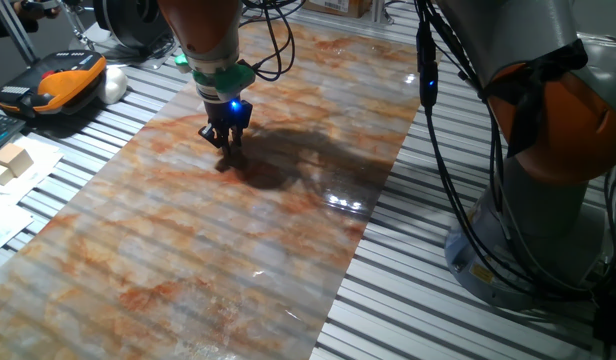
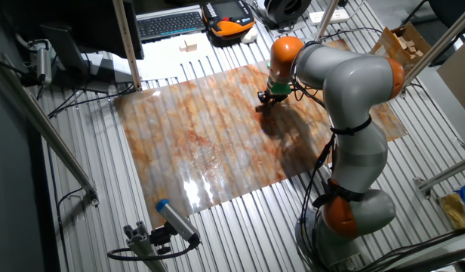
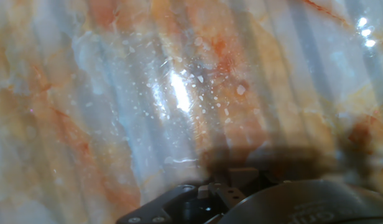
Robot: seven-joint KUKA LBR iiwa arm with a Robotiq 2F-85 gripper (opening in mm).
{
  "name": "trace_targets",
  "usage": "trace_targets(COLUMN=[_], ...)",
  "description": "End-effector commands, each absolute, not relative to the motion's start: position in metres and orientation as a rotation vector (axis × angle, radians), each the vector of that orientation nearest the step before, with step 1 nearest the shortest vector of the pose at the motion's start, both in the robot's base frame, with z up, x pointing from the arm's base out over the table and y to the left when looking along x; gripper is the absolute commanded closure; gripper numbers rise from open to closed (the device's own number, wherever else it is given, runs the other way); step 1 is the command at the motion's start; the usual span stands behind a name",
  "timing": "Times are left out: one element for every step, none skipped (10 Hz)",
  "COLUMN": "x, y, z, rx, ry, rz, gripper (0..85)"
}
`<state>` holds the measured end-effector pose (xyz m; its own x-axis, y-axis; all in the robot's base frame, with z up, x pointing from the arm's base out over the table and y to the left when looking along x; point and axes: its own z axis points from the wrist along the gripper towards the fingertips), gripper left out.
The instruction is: Pick up one small block
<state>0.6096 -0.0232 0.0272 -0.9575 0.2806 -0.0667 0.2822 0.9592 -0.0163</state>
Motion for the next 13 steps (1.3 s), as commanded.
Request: trace_targets(x=[0.6096,0.6096,0.6095,0.6095,0.6095,0.6095,0.6096,0.6096,0.6097,0.6097,0.6097,0.6097,0.6098], y=[-0.0232,-0.0233,-0.0234,-0.0234,-0.0234,-0.0233,-0.0233,-0.0233,-0.0233,-0.0233,-0.0233,-0.0233,-0.0233], z=[0.0272,0.0271,0.0270,0.0269,0.0269,0.0268,0.0268,0.0267,0.0265,0.0264,0.0264,0.0264,0.0263], rx=[0.442,0.456,0.465,0.472,0.472,0.475,0.472,0.472,0.468,0.468,0.465,0.463,0.461], ry=[3.045,3.044,3.043,3.042,3.042,3.042,3.042,3.043,3.043,3.043,3.044,3.044,3.046], rz=[-0.040,-0.035,-0.033,-0.033,-0.033,-0.031,-0.031,-0.028,-0.028,-0.028,-0.028,-0.028,-0.028], gripper=[51.0,51.0,51.0,51.0,51.0,51.0,51.0,51.0,51.0,51.0,51.0,51.0,51.0])
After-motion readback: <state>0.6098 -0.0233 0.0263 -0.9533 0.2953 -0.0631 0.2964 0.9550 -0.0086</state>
